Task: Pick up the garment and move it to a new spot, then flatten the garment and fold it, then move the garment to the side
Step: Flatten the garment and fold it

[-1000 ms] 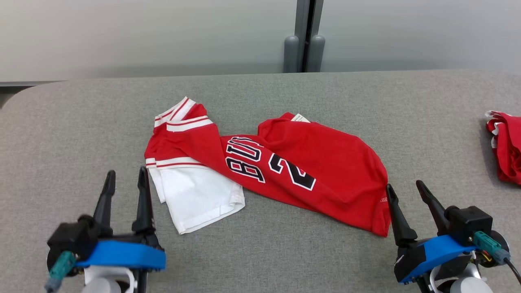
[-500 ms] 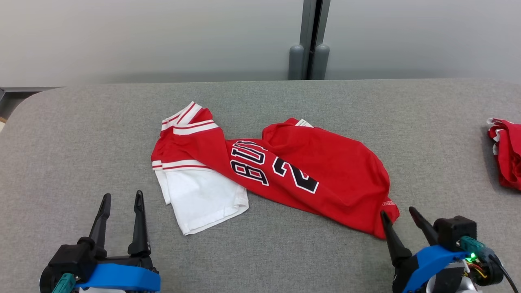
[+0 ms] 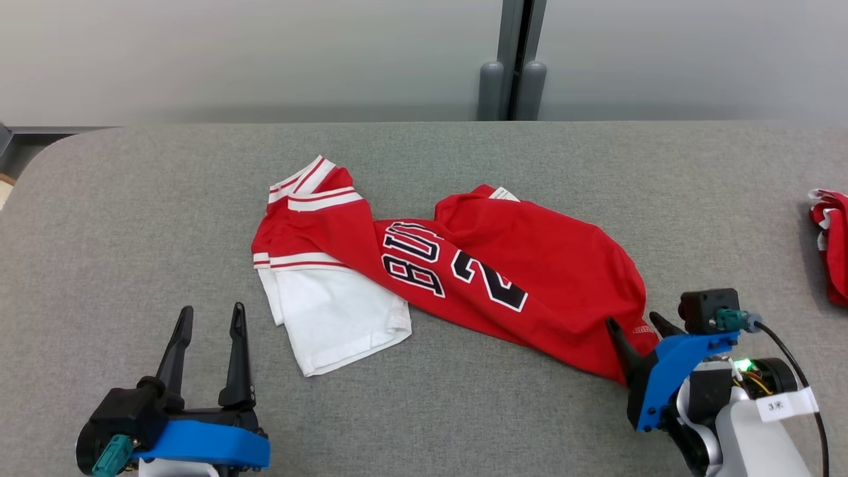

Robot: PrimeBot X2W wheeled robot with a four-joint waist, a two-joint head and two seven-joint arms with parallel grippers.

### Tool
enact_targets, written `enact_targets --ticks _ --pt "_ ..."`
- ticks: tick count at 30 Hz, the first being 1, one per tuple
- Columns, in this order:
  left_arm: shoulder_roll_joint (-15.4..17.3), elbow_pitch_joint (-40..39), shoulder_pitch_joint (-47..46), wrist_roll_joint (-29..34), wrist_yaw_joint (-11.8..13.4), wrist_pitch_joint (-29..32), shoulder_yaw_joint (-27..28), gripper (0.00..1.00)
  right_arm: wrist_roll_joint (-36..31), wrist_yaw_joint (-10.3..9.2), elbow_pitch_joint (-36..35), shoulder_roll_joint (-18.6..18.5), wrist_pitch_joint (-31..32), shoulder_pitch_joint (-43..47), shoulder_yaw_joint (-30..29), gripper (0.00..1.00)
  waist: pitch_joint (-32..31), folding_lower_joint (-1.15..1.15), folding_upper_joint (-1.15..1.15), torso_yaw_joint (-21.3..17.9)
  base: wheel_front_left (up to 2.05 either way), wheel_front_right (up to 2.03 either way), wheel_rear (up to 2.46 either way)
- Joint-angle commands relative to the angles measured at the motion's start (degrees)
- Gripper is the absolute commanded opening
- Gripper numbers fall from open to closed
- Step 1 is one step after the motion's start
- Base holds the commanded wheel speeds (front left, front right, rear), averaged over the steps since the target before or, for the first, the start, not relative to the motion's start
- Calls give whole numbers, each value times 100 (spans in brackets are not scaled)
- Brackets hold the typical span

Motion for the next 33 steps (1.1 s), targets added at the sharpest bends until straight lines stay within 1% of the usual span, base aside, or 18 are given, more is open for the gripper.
enact_targets --ticks 1,2,3,4,5,8,11,12,14,17,19,25,29,31,33 --pt "3 -1 -80 22 -21 -24 3 100 -44 3 108 -5 35 -148 -45 100 14 0 0 23 0 0 0" --pt "0 -2 -83 24 -25 -24 2 100 -79 2 205 -6 58 -212 -82 95 22 0 0 38 0 0 0" --pt "-2 -1 -90 26 -29 -24 -2 100 -95 2 286 -6 102 -262 -132 62 32 0 0 56 0 0 0" --pt "-6 3 -99 25 -35 -24 -1 100 -102 3 345 -4 91 -311 -167 44 38 0 0 73 0 0 0" --pt "-9 5 -101 23 -38 -24 -3 100 -110 3 395 -4 76 -351 -206 1 41 0 0 86 0 0 0" --pt "-21 0 -103 14 -48 -24 13 100 -16 3 501 -5 68 -376 -289 0 56 0 0 114 0 0 0" --pt "-29 -5 -112 20 -55 -24 23 100 225 3 403 -4 -88 -388 -258 0 63 0 0 132 0 0 0" --pt "-31 -11 -109 23 -57 -24 26 100 348 3 328 -4 -127 -391 -208 0 60 0 0 135 0 0 0" --pt "-31 -22 -93 32 -60 -24 35 100 829 3 107 -2 -148 -379 -42 0 51 0 0 136 0 0 0" --pt "-21 -32 -69 39 -58 -24 51 100 1752 3 -451 -2 -51 -299 301 0 24 0 0 132 0 0 0" --pt "-5 -43 -62 37 -60 -24 68 100 2209 3 -921 -6 64 -206 498 0 3 0 0 125 0 0 0" --pt "5 -56 -25 36 -65 -24 70 100 2866 3 -2333 -4 442 79 742 0 -63 0 0 138 0 0 0" --pt "10 -81 -7 27 -65 -25 33 100 3458 3 -3227 -4 642 287 829 0 -78 0 0 162 0 0 0" --pt "27 -89 3 10 -66 -25 17 100 3827 3 -3522 -5 692 402 867 0 -77 0 0 171 0 0 0" --pt "39 -99 14 0 -66 -25 2 100 4342 3 -3629 -4 742 573 907 0 -77 0 0 183 0 0 0"
